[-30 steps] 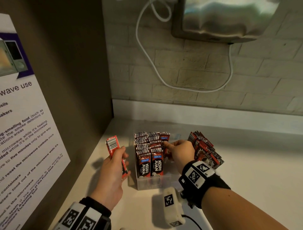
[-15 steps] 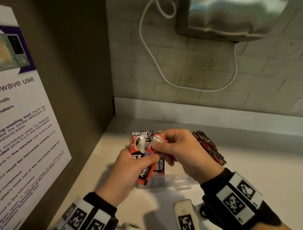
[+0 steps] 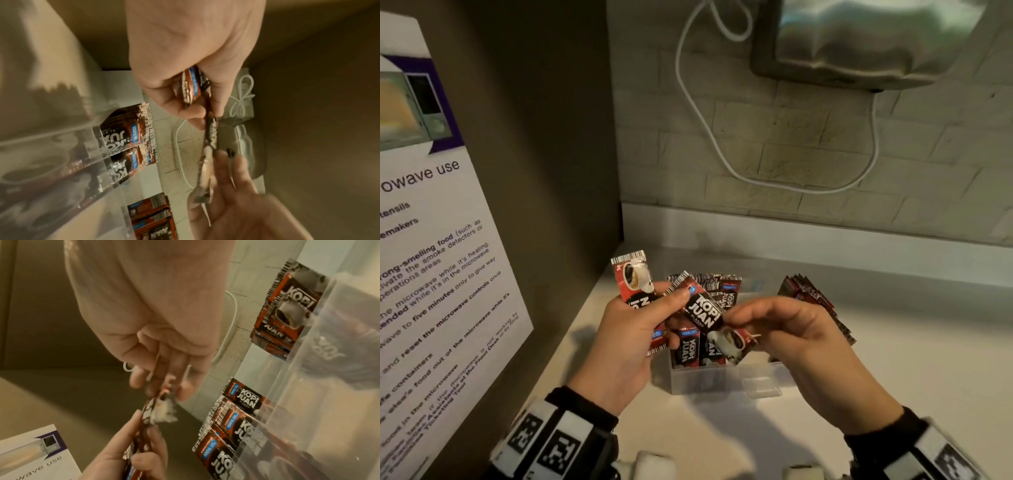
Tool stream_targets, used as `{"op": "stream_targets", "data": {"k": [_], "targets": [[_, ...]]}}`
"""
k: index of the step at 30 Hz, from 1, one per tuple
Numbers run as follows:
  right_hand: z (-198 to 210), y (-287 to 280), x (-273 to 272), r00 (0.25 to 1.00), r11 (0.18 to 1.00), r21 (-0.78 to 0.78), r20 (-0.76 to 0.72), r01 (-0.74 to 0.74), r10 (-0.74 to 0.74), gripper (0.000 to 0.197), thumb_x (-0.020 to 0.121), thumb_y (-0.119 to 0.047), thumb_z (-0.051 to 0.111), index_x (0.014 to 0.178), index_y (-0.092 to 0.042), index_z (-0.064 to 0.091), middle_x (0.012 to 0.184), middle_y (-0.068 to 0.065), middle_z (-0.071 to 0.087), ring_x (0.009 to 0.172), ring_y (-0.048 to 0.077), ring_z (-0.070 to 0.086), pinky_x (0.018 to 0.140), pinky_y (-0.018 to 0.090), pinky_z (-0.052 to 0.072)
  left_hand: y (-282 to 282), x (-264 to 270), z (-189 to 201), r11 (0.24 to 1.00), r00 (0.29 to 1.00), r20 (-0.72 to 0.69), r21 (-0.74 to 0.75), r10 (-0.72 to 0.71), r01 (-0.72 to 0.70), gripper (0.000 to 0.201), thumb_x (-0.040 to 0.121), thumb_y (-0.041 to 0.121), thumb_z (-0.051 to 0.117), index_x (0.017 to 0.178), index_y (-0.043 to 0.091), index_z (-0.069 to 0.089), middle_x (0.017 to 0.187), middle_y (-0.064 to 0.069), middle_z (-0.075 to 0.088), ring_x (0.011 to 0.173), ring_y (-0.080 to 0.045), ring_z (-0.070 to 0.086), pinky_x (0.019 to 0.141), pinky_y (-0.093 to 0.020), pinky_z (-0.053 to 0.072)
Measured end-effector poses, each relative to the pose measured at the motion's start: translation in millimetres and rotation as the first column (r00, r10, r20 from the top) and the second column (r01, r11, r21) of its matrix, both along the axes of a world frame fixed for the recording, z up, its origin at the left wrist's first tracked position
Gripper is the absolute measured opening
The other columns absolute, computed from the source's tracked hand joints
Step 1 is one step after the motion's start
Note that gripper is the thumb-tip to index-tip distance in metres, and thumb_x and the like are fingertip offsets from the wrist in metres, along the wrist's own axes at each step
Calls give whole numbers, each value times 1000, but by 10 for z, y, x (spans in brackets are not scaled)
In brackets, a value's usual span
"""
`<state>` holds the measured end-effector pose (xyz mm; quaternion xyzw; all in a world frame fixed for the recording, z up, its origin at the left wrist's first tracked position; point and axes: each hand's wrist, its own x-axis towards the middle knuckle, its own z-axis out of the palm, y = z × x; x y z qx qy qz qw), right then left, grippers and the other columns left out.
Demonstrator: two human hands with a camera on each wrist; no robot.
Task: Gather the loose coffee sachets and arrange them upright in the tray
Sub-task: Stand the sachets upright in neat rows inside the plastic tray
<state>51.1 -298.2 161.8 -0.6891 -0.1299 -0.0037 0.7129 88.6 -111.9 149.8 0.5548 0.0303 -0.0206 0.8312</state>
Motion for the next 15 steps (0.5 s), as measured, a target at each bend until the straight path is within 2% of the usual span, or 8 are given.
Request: {"op": "stream_targets", "data": {"k": [3,5,6,7,9,11,13,15], "targets": [[17,66,35,990,966,-225,-30,128,-138,25,80,4,69,93,-16,71,93,7,68,68,4,57,57,16,46,-51,1,-65,991,999,33,135,-15,11,18,73,7,76,87,1,67,73,-12,72,56,-15,65,42,-23,42],[3,123,83,987,905,-403,-26,135,-159,15,77,-5,76,89,-13,72,88,11,68,61,3,54,55,26,50,-101,-17,-94,982,999,25,185,-45,39,22,73,6,77,90,-2,66,71,-11,72,56,-15,64,40,-23,43],[-2,147,106,985,879,-457,-28,140,-172,10,76,-7,77,85,-7,72,86,15,68,62,7,55,60,35,53,-124,-22,-106,980,999,20,197,-48,43,22,73,7,78,90,-2,67,71,-10,71,56,-15,64,40,-23,43],[-7,149,124,982,863,-482,-33,148,-187,11,76,-6,77,83,-2,71,84,19,68,62,10,57,64,39,55,-140,-32,-108,979,999,12,201,-42,38,23,72,11,78,89,0,68,72,-10,72,56,-15,63,40,-24,43],[-7,99,177,969,876,-444,-60,189,-239,10,77,-2,75,81,5,69,76,20,66,54,6,57,54,29,54,-144,-44,-104,983,1000,-10,184,-13,15,26,75,27,73,89,6,71,74,-9,73,57,-15,63,42,-25,43],[30,25,271,938,894,-346,-93,285,-335,7,81,2,70,74,-1,69,68,10,67,48,4,55,47,20,46,-104,-42,-99,989,997,-57,143,43,-34,27,87,37,62,95,13,71,83,-7,75,60,-16,63,45,-25,44],[16,-64,426,883,879,-236,-127,415,-451,25,86,4,63,65,-10,66,61,3,68,48,9,60,47,21,47,-40,-15,-124,988,988,-107,119,114,-102,29,95,39,51,102,17,70,94,-3,75,64,-17,63,46,-26,43],[-22,-103,583,824,847,-146,-196,512,-532,30,89,8,57,64,-8,59,59,5,64,47,12,61,46,22,51,5,13,-168,980,974,-151,133,170,-150,28,97,38,49,105,20,69,102,1,72,72,-17,62,49,-27,42]]}}
